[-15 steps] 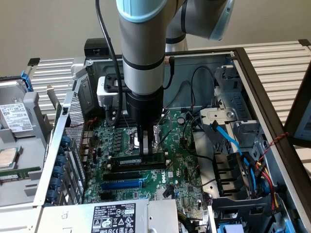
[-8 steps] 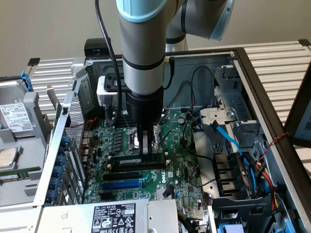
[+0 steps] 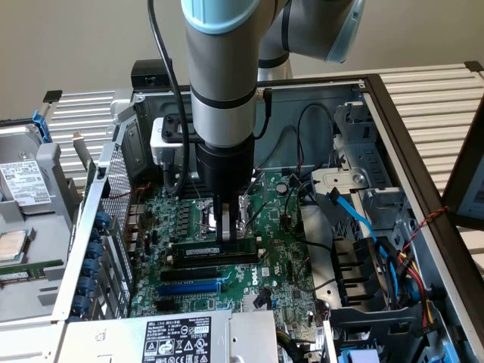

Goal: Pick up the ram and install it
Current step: 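Insert the ram into the slot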

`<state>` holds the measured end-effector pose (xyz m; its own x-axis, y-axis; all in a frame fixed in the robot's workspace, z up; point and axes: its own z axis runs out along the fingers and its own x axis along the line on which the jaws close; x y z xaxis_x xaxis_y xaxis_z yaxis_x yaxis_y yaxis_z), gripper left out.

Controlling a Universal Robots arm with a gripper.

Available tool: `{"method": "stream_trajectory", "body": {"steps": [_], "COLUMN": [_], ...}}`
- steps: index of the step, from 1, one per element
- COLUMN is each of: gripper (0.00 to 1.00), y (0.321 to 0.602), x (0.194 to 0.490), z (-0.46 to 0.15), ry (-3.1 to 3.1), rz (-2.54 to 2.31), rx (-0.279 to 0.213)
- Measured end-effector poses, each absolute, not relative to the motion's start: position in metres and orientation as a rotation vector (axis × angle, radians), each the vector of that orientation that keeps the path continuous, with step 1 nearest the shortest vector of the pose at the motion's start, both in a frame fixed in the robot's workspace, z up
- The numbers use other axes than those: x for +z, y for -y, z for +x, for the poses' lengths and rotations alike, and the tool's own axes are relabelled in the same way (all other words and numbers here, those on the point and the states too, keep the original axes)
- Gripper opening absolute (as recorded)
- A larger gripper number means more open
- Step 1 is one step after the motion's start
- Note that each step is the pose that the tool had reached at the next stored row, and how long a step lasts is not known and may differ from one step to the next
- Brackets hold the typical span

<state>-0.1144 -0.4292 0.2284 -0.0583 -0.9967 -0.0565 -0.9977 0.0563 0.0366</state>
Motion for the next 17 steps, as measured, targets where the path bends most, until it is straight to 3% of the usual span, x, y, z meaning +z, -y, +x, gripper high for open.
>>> {"method": "stream_trajectory", "body": {"steps": [17], "gripper": [0.13], "y": [0.4291], "x": [0.2271], "z": [-0.1144], "ry": [-2.27], "rz": [-2.144], "rx": [0.104]}}
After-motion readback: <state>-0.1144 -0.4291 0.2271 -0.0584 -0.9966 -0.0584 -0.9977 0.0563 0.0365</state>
